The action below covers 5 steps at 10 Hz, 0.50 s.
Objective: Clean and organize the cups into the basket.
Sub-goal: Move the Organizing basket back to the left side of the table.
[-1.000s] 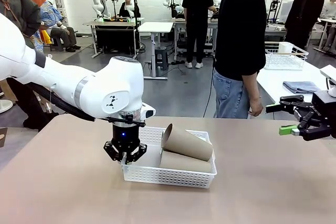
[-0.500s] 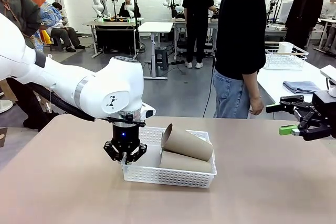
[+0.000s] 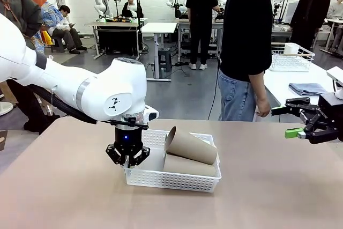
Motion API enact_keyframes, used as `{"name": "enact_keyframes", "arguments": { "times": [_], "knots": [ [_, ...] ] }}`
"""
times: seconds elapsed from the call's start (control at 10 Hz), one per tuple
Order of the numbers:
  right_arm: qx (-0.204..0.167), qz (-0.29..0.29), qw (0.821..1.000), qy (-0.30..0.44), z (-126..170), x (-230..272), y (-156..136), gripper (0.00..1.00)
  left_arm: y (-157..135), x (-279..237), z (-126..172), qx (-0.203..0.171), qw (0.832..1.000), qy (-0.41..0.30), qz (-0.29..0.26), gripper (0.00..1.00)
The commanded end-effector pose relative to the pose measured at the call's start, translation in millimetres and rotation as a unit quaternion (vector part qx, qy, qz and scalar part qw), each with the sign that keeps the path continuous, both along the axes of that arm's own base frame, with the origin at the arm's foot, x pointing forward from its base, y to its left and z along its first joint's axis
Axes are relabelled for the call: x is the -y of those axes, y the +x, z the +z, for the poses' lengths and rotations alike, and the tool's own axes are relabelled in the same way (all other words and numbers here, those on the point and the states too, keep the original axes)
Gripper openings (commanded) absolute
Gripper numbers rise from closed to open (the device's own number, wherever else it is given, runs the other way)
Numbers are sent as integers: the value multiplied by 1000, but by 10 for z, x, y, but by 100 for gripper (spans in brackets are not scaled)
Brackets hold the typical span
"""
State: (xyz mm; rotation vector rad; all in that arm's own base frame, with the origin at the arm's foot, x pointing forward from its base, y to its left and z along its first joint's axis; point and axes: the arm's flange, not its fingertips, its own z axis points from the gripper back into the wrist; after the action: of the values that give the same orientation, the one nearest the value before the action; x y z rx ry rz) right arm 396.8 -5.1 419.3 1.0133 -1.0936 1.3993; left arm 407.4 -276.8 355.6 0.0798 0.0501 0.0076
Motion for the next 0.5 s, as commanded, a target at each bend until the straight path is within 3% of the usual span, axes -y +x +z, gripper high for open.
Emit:
{"name": "enact_keyframes", "arguments": {
  "times": [0.0, 0.4],
  "knots": [
    [-1, 5, 1000, 1, -13, 12, -16, 100, -4, 2, -13, 0, 1000, 2, -1, 0],
    [-1, 5, 1000, 1, -13, 12, -16, 100, -4, 2, -13, 0, 1000, 2, -1, 0]
  ]
}}
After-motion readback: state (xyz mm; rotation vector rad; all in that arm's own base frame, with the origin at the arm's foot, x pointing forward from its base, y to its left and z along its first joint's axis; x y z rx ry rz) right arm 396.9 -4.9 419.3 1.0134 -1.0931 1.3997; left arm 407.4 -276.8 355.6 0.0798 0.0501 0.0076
